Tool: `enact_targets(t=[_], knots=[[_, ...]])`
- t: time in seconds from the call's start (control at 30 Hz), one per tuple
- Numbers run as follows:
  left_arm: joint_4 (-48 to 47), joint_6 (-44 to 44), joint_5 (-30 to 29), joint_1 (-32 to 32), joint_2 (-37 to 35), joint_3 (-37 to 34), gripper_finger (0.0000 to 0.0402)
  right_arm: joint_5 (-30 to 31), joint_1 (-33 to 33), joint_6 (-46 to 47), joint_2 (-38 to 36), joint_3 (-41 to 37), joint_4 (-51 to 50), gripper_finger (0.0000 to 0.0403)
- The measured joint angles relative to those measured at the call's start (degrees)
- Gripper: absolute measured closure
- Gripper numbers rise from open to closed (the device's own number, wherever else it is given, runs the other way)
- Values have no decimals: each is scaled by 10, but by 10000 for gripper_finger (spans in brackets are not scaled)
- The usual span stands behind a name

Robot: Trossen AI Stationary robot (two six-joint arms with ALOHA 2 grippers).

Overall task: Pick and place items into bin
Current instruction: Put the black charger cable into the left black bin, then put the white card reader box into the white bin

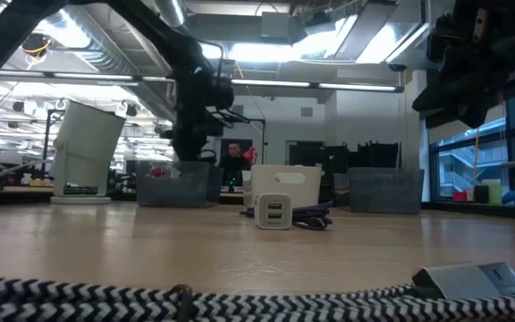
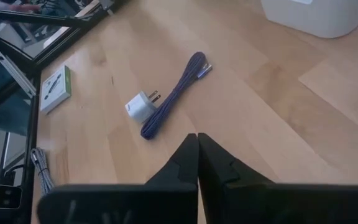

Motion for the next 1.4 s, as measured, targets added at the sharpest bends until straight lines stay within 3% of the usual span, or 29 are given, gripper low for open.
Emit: enact_targets(t=[0.27, 0.8, 1.13, 1.4], knots=[[0, -22, -4, 0, 5, 0, 358, 0, 0, 0, 0, 0, 0, 402], [1, -30, -30, 0, 5, 0, 271, 0, 0, -1, 0, 0, 0, 402], [9, -21, -29, 0, -45, 28, 289, 0, 0, -1, 0, 0, 0, 402], [23, -48, -26, -35, -143, 41, 329, 0, 0, -3, 0, 0, 0, 401]])
